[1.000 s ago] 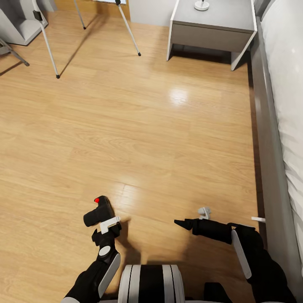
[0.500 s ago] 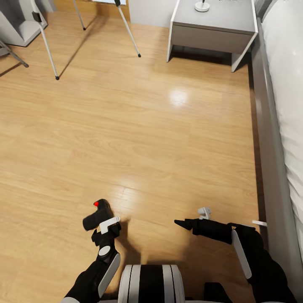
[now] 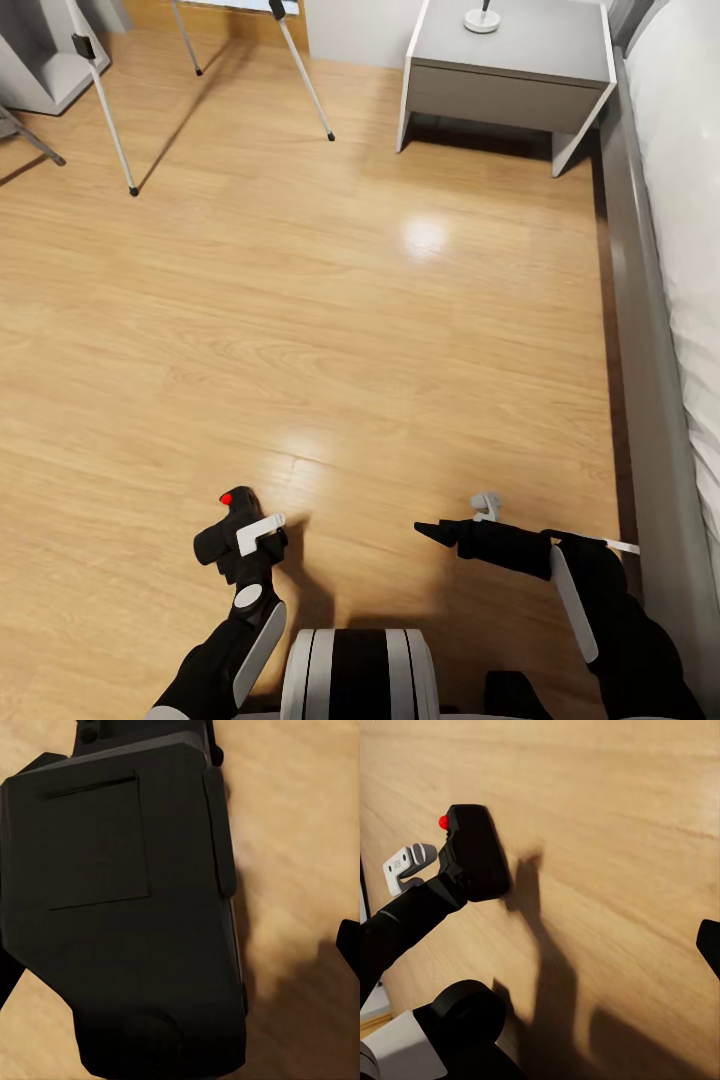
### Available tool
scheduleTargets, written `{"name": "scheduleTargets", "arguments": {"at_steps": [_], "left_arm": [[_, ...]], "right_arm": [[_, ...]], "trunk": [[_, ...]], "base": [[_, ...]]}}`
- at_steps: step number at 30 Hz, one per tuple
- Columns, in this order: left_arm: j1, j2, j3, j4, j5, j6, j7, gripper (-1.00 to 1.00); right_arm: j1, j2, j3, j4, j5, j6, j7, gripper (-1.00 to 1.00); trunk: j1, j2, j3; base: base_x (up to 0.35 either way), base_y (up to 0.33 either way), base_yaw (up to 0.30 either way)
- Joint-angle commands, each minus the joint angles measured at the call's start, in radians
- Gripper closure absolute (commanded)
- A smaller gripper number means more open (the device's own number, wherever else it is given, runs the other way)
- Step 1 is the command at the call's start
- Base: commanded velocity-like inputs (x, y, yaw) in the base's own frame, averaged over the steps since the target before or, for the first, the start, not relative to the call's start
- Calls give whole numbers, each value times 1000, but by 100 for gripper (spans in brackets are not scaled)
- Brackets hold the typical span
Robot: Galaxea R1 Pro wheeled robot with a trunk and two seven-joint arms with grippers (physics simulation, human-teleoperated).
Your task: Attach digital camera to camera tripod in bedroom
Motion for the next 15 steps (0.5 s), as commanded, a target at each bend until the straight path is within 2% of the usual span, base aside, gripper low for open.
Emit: {"name": "scheduleTargets", "arguments": {"at_steps": [1,15], "left_arm": [[-1,1,-4,0,10,-7,5,-100],[-1,1,-4,1,10,-7,5,-100]], "right_arm": [[0,0,0,0,-7,8,-1,-100],[0,0,0,0,-7,8,-1,-100]], "trunk": [[0,0,0],[0,0,0]], "base": [[4,0,0],[1,0,0]]}}
